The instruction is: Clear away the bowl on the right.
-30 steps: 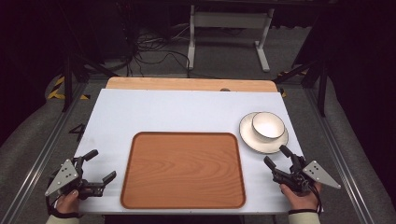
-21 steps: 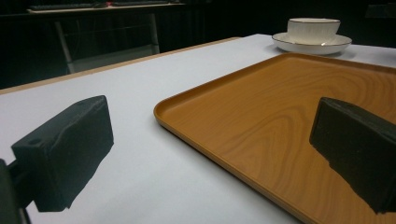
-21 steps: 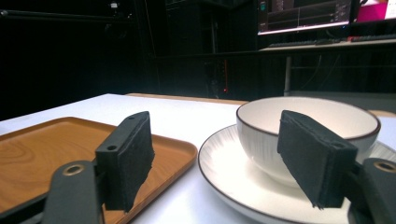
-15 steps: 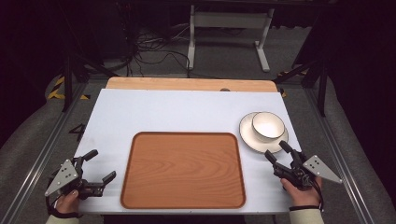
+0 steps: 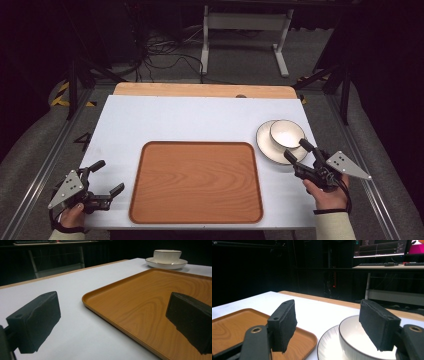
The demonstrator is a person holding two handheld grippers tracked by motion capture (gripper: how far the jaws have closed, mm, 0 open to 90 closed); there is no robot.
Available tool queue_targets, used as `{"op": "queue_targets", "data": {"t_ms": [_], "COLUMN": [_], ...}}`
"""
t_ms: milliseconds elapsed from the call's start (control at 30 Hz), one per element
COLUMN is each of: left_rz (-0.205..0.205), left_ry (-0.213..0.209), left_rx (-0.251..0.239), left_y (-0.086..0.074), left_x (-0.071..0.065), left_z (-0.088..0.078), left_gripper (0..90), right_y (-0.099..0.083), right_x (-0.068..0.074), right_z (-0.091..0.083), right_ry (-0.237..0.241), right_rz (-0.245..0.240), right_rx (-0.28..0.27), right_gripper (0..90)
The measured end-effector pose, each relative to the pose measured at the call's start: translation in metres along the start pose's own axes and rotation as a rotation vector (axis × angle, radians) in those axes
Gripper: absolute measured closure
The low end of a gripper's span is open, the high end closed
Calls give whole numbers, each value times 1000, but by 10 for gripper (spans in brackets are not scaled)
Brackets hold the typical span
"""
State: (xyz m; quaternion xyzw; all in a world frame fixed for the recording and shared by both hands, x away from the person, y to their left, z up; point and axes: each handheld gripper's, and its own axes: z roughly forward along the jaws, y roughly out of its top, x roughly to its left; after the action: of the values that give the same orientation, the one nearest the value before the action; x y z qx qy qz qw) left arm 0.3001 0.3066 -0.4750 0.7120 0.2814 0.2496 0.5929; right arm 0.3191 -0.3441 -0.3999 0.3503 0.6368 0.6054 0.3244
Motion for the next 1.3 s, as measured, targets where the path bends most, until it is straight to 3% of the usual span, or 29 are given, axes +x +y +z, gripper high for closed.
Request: {"op": "queue_targets", "data": {"t_ms": [433, 800, 1100, 1300], "left_rz": [6, 2, -4, -3], "left_ry": [-4, -8, -7, -7], "left_rx": [12, 12, 9, 11], "left_y": [1, 1, 1, 1], "left_x": [1, 2, 1, 1], "left_z": [1, 1, 1, 1], "left_gripper": [3, 3, 3, 3], "right_y": [22, 34, 39, 43], "right_x": [-9, -30, -45, -57], "right_z": [12, 23, 41, 50], "right_ry": [7, -49, -87, -141], "right_rz": [-12, -8, 11, 21], "right_rx": [10, 51, 128, 252], "right_gripper": [297, 296, 330, 378]}}
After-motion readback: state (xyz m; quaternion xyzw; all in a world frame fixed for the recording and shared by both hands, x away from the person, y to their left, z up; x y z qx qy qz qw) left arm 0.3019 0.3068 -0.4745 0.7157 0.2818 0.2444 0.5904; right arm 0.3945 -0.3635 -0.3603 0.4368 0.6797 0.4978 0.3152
